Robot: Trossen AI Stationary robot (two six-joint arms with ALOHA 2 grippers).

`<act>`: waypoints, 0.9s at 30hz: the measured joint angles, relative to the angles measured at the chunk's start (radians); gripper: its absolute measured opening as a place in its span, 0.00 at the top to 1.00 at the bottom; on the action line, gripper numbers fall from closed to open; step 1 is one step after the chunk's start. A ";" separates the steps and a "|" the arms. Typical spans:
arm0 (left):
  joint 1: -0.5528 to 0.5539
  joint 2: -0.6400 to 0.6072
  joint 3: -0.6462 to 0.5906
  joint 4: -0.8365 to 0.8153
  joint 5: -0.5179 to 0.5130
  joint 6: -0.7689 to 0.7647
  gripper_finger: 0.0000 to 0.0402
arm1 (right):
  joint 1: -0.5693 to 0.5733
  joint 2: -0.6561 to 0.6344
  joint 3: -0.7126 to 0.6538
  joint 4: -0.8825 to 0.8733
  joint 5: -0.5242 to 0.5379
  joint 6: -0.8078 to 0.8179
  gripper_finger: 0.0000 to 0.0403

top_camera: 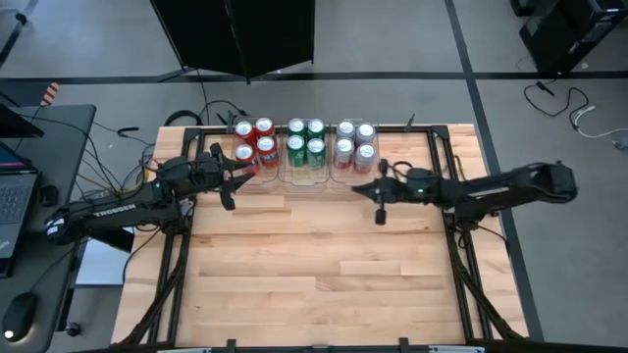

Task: Sort soda cans
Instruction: Return to Home Position

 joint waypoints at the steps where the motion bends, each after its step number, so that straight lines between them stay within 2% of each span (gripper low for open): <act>1: 0.000 0.000 0.000 0.003 0.000 0.000 0.61 | 0.000 -0.042 -0.021 -0.005 0.000 0.002 1.00; 15: 0.000 0.000 0.000 0.018 0.000 0.010 0.61 | -0.005 -0.417 -0.280 -0.007 0.037 0.054 1.00; 21: 0.000 0.000 0.000 0.018 0.000 0.059 0.61 | -0.005 -0.527 -0.340 -0.013 0.037 0.055 1.00; 27: 0.000 0.000 0.000 0.017 0.018 0.065 0.61 | -0.005 -0.590 -0.341 -0.099 0.061 0.063 1.00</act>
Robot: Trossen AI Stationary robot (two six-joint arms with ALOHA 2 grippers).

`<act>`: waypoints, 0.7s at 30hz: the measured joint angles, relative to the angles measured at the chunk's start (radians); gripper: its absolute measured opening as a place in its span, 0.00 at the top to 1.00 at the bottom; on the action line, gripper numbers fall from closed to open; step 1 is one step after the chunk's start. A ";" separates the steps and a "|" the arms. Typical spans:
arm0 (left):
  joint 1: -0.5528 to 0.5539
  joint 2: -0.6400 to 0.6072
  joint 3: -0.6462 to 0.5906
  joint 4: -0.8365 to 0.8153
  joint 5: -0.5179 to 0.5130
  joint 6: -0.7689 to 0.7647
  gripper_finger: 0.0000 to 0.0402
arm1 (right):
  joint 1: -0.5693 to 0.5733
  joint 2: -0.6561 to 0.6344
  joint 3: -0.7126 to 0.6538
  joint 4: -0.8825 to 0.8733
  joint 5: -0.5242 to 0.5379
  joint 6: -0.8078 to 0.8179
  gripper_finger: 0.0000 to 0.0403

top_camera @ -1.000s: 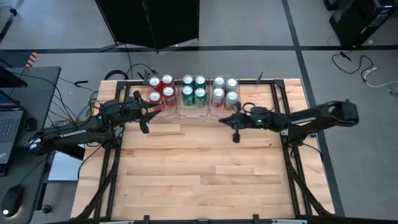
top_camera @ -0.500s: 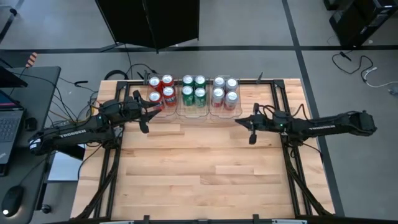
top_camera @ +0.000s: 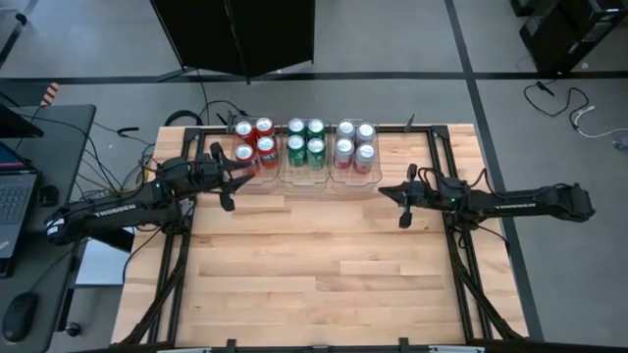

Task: Sort soda cans
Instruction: Return to Home Position

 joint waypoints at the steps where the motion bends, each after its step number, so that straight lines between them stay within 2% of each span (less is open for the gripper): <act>1: 0.000 0.000 0.000 0.000 0.014 0.000 0.61 | 0.000 -0.006 0.000 -0.004 0.002 0.000 1.00; 10: 0.000 -0.049 -0.166 0.221 0.032 -0.013 0.61 | 0.000 -0.017 0.000 -0.036 0.002 0.009 1.00; 15: 0.000 -0.112 -0.188 0.178 0.051 -0.039 0.63 | 0.000 -0.017 0.000 -0.041 0.003 0.018 1.00; 21: 0.000 -0.228 -0.191 0.027 0.084 -0.042 0.73 | 0.000 -0.017 0.000 -0.060 0.028 0.028 1.00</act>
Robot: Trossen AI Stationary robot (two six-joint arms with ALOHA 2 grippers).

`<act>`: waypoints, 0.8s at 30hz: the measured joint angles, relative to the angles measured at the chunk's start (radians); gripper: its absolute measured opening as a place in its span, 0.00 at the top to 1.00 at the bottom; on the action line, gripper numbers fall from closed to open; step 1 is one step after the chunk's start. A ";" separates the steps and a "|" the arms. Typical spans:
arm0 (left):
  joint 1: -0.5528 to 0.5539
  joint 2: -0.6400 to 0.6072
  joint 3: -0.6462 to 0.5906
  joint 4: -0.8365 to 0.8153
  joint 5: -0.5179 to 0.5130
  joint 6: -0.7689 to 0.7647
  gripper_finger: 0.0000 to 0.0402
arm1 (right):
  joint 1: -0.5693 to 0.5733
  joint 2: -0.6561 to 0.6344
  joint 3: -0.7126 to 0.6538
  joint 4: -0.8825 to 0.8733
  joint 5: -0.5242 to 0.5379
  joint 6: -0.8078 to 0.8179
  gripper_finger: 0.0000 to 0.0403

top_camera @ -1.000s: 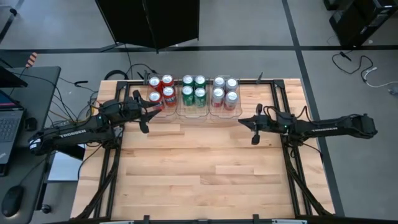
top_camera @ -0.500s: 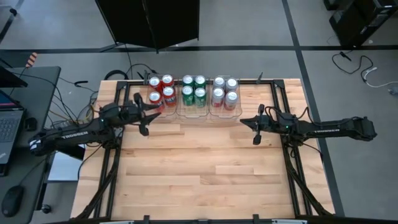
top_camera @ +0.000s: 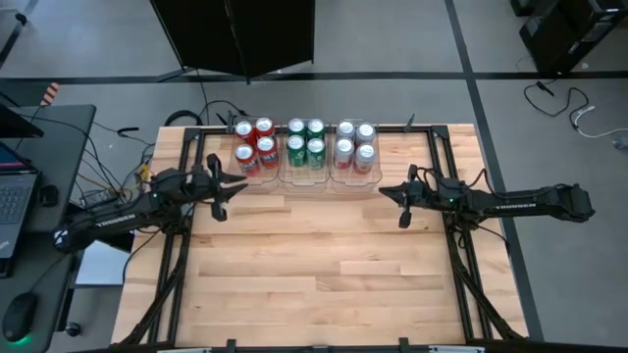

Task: Sort soda cans
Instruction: Return to Home Position

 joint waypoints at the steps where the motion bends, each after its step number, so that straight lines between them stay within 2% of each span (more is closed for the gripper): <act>1: 0.000 -0.021 0.000 -0.015 0.012 0.000 0.75 | 0.000 0.000 0.000 -0.004 0.000 0.004 1.00; 9: 0.000 -0.211 -0.075 -0.030 0.050 -0.019 0.98 | 0.000 0.000 0.000 -0.020 0.000 0.013 1.00; 12: -0.001 -0.266 -0.090 -0.047 0.063 -0.047 0.98 | 0.000 0.000 0.000 -0.026 0.000 0.013 1.00; 24: -0.043 -0.264 -0.090 -0.035 0.067 -0.041 1.00 | 0.000 -0.062 0.000 -0.098 0.002 0.024 1.00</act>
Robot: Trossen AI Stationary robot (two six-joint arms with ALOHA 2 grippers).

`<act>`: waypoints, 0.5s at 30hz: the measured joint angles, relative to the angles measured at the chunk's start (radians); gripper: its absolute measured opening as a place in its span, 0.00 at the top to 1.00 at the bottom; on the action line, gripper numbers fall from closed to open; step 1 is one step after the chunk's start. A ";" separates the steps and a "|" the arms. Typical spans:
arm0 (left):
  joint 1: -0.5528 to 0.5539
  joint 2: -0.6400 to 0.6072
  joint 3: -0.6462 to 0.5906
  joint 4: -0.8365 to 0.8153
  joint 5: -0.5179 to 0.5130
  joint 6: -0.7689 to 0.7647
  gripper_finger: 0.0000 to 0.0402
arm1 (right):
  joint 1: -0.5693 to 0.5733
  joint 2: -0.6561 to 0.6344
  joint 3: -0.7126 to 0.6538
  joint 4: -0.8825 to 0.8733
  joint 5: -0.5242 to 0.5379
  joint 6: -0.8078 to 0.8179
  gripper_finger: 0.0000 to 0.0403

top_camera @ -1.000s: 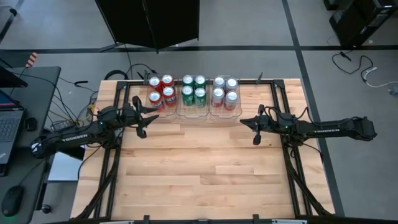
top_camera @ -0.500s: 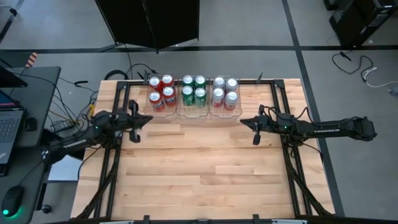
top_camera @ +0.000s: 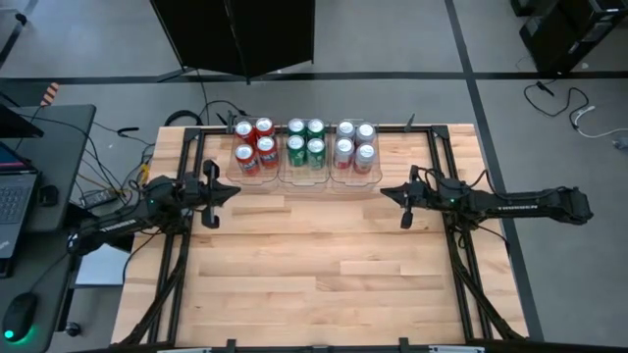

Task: Sort soda cans
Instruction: Return to Home Position

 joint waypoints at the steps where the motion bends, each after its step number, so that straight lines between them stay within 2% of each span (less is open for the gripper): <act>1: -0.006 0.000 0.000 0.002 -0.005 0.001 1.00 | 0.000 -0.011 0.000 -0.001 -0.002 -0.006 1.00; 8: -0.049 0.000 0.000 -0.007 -0.020 0.008 1.00 | 0.003 -0.116 0.000 -0.086 -0.012 -0.022 1.00; 15: -0.070 0.000 0.000 -0.071 -0.011 0.022 1.00 | 0.006 -0.242 0.000 -0.128 -0.080 -0.050 1.00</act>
